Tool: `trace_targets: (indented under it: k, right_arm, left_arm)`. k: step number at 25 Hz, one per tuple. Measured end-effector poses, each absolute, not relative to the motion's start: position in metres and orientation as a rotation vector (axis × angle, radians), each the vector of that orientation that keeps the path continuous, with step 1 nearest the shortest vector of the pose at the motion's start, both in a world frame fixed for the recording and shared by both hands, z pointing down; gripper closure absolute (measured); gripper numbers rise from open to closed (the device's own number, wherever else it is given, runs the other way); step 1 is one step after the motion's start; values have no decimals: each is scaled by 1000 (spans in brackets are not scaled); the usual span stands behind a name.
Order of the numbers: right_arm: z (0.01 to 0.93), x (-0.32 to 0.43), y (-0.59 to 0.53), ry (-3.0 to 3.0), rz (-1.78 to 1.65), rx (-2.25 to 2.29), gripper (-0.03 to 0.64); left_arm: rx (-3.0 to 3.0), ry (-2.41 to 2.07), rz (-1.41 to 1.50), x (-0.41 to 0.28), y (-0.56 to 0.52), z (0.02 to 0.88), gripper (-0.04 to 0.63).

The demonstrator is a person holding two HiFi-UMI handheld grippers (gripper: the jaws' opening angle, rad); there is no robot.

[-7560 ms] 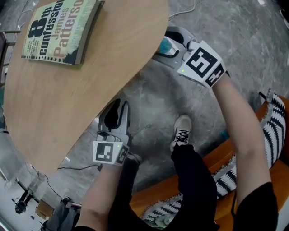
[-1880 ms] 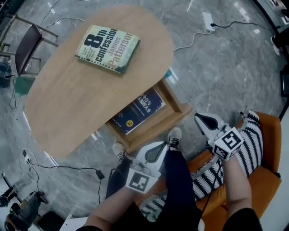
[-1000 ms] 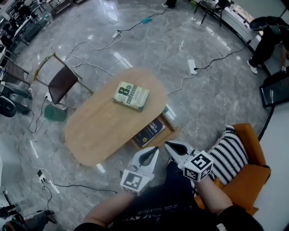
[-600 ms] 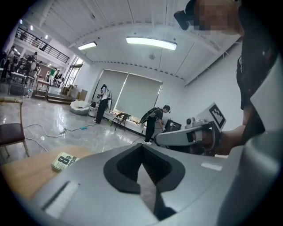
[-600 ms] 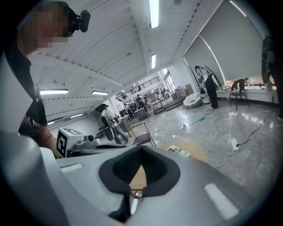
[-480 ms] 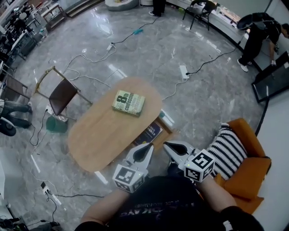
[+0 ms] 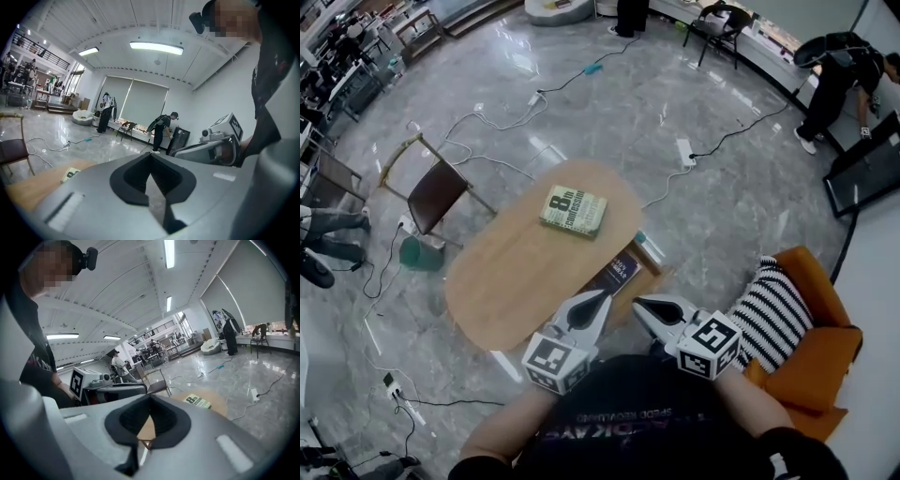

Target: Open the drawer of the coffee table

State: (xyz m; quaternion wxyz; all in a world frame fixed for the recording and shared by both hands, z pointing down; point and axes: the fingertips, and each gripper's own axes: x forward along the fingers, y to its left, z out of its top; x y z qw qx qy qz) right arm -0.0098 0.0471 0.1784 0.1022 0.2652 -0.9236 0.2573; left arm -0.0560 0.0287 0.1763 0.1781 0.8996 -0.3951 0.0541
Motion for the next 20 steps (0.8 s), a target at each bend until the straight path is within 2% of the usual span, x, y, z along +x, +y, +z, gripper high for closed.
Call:
trace_targets:
  k: [20]
  right_arm:
    - [199, -28, 83, -2673, 785, 806, 615]
  left_arm:
    - [2534, -980, 208, -66, 69, 196, 594]
